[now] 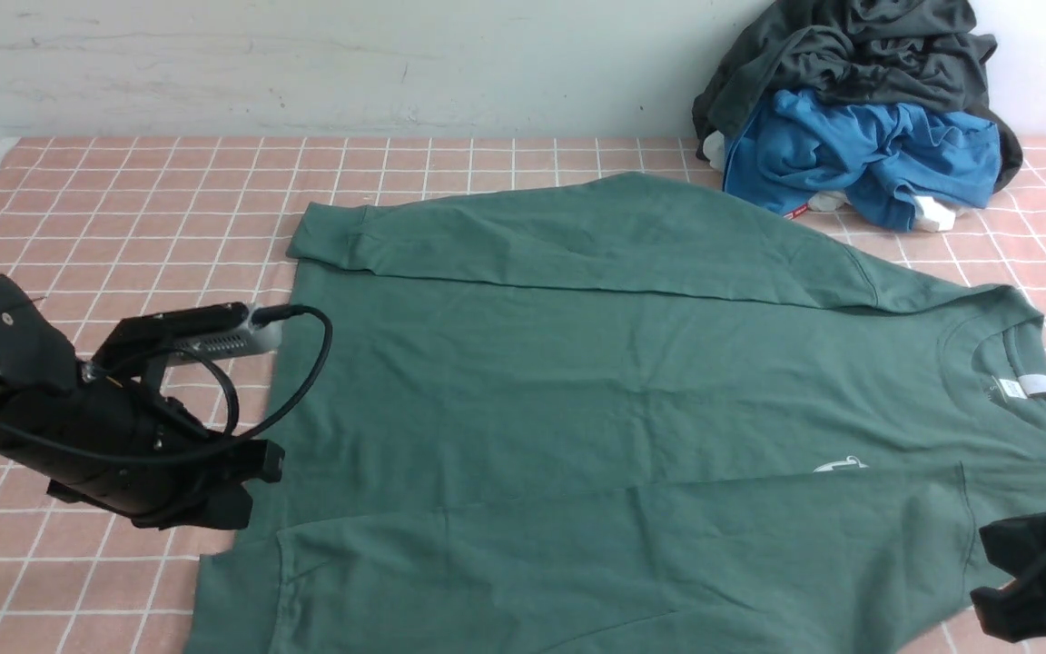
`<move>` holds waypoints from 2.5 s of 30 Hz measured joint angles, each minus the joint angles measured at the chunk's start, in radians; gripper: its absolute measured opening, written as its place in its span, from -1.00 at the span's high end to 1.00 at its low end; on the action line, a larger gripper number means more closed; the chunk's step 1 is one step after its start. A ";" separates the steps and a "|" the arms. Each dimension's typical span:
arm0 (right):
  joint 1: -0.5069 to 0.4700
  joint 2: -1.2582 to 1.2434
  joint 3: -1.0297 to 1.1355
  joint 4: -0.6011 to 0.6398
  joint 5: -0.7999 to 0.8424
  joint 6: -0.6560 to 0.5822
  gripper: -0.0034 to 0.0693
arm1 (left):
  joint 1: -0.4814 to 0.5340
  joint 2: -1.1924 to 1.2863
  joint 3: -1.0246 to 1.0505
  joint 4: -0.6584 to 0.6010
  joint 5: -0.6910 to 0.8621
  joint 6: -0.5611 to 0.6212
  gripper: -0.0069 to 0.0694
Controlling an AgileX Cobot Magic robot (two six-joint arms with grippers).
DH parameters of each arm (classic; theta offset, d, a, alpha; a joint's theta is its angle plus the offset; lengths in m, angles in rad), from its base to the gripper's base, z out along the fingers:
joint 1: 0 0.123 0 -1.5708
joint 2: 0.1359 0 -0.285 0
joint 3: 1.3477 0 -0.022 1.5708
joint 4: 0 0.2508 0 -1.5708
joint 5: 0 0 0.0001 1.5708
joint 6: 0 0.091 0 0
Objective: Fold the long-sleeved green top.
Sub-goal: Use the left arm to clamp the cuff closest to it
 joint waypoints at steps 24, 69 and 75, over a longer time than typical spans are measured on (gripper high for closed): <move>0.000 0.000 0.000 0.066 -0.019 0.000 0.94 | 0.000 0.190 -0.066 0.183 0.131 -0.100 0.02; 0.000 0.000 0.000 0.067 -0.026 0.000 0.94 | -0.030 0.168 -0.337 0.296 0.526 -0.097 0.74; 0.000 0.000 0.000 0.067 -0.026 0.000 0.94 | -0.030 0.168 -0.335 0.294 0.499 -0.097 0.53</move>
